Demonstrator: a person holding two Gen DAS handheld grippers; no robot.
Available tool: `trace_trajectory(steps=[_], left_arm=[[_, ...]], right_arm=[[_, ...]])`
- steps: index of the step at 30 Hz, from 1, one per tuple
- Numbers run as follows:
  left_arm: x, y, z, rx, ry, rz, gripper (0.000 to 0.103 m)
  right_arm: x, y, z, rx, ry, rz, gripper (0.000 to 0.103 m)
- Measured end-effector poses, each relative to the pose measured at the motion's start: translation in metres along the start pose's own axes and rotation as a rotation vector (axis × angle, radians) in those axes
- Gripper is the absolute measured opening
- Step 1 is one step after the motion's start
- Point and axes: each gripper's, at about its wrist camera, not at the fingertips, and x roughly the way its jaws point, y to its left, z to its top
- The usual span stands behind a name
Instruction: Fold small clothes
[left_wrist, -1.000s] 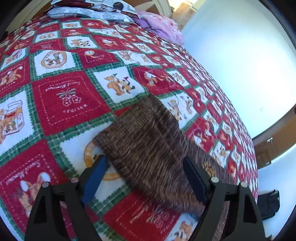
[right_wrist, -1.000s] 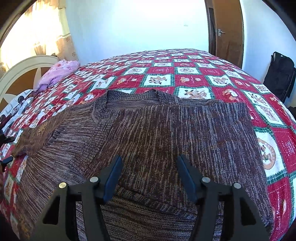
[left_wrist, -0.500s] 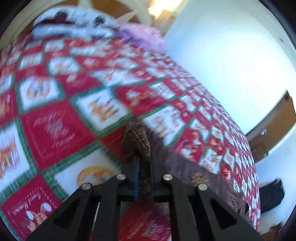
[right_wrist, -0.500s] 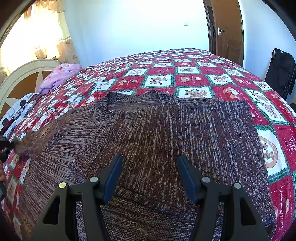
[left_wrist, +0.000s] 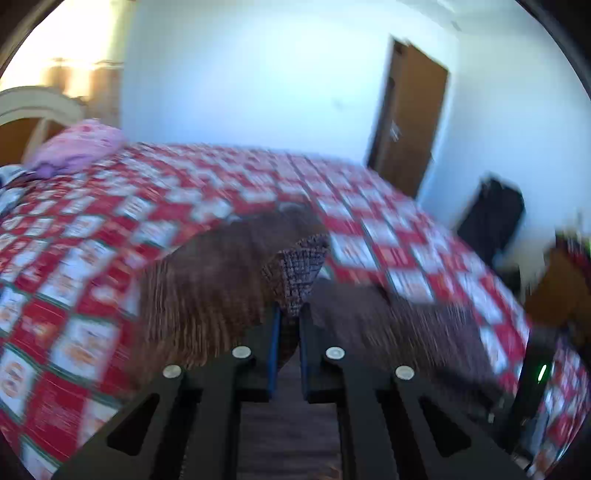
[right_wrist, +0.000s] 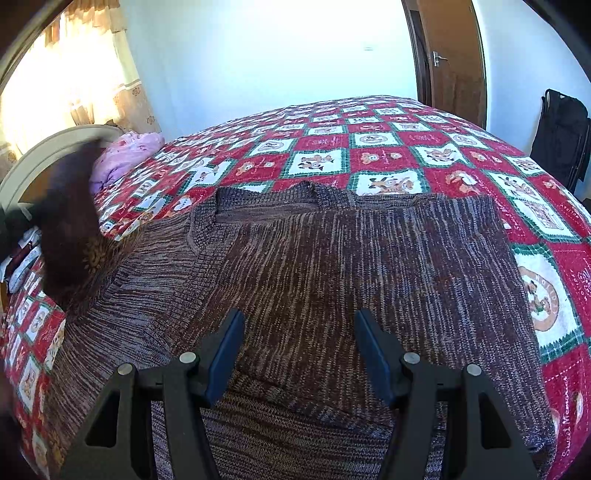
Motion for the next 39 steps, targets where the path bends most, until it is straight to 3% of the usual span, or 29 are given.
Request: trace_trajectory(steps=[4, 6, 7, 9, 10, 13, 17, 21, 25, 29, 30, 31, 33, 37, 39], left_arm=[[0.027, -0.022, -0.036, 0.049, 0.125, 0.008, 0.01], [0.028, -0.027, -0.042, 0.064, 0.146, 0.021, 0.014], [0.025, -0.027, -0.046, 0.077, 0.155, 0.02, 0.022], [0.017, -0.029, -0.049, 0.104, 0.17, 0.001, 0.052], [0.008, -0.027, -0.052, 0.109, 0.164, 0.0, 0.074], [-0.016, -0.012, -0.058, 0.077, 0.097, 0.027, 0.09], [-0.033, 0.028, -0.071, -0.025, 0.077, 0.115, 0.09], [-0.026, 0.071, -0.089, -0.186, 0.107, 0.203, 0.09], [-0.025, 0.077, -0.1, -0.223, 0.056, 0.179, 0.095], [-0.021, 0.072, -0.1, -0.202, 0.062, 0.175, 0.1], [-0.021, 0.073, -0.1, -0.209, 0.057, 0.164, 0.101], [-0.022, 0.075, -0.1, -0.217, 0.053, 0.154, 0.101], [-0.025, 0.08, -0.101, -0.237, 0.042, 0.127, 0.102], [-0.026, 0.081, -0.102, -0.24, 0.038, 0.123, 0.102], [-0.026, 0.08, -0.102, -0.238, 0.038, 0.125, 0.102]], right_arm=[[0.0, 0.0, 0.0, 0.002, 0.0, 0.002, 0.063], [0.0, 0.0, 0.0, 0.003, 0.0, 0.004, 0.063], [0.0, -0.001, 0.0, 0.004, -0.001, 0.005, 0.063], [0.0, -0.001, 0.0, 0.005, -0.001, 0.006, 0.063], [0.0, -0.001, 0.0, 0.005, 0.0, 0.006, 0.063], [0.0, -0.001, 0.0, 0.003, 0.001, 0.003, 0.063], [0.001, 0.001, 0.001, -0.005, 0.012, -0.009, 0.063], [-0.003, 0.008, 0.007, -0.004, 0.038, -0.03, 0.063], [-0.024, 0.02, 0.008, 0.166, 0.027, 0.203, 0.063], [-0.005, 0.055, 0.002, 0.096, 0.128, 0.203, 0.063], [0.0, 0.063, -0.002, 0.059, 0.132, 0.194, 0.056], [0.0, 0.07, -0.005, 0.019, 0.115, 0.155, 0.04], [0.002, 0.08, -0.008, -0.061, 0.099, 0.084, 0.025], [-0.004, 0.073, -0.002, -0.064, 0.094, 0.099, 0.007], [-0.01, 0.066, -0.001, -0.071, 0.07, 0.085, 0.007]])
